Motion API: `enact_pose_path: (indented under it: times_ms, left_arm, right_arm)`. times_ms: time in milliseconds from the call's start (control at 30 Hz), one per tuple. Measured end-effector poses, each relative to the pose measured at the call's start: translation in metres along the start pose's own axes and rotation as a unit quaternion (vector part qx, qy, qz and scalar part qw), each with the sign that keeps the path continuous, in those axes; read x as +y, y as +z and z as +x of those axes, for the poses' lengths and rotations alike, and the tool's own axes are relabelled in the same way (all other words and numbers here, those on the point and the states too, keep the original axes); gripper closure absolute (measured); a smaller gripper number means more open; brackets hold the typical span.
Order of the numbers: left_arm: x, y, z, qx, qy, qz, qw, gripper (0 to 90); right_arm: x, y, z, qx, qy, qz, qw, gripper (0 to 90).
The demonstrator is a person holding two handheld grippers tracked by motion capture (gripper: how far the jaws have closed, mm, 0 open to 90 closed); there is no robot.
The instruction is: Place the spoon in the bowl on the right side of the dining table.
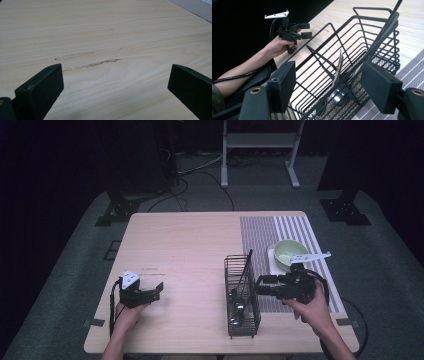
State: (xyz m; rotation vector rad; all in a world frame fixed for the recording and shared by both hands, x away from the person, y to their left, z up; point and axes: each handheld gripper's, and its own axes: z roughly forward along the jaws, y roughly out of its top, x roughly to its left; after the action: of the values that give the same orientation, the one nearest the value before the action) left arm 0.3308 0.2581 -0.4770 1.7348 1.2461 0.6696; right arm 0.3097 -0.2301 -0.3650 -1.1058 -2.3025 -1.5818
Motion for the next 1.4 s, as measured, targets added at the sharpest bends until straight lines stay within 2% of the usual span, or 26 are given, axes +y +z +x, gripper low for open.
enact_pose_path:
  times_ms: [200,600,967,1267,1400]
  left_arm:
    - [0.0,0.0,0.0,0.0,0.0,0.0,1.0,0.0]
    - [0.0,0.0,0.0,0.0,-0.001,0.0,1.0,0.0]
    - [-0.0001,-0.0001,0.0001,0.0,-0.002,-0.001,1.0,0.0]
    - [-0.0001,-0.0002,0.0001,0.0,-0.001,-0.001,1.0,0.0]
    - [-0.0001,-0.0001,0.0001,0.0,-0.001,-0.001,1.0,0.0]
  right_arm:
    - [0.0054,0.0011,0.003,-0.004,-0.005,-0.002,1.0,32.8]
    - [0.0097,0.0024,0.002,-0.012,0.002,0.001,0.9999,44.3]
    - [0.0101,0.0039,0.0006,-0.025,0.005,0.006,0.9997,60.4]
    - [0.0079,0.0023,-0.0003,-0.036,0.012,0.005,0.9993,79.2]
    - [0.0072,0.0012,0.0003,-0.035,0.012,0.003,0.9993,83.1]
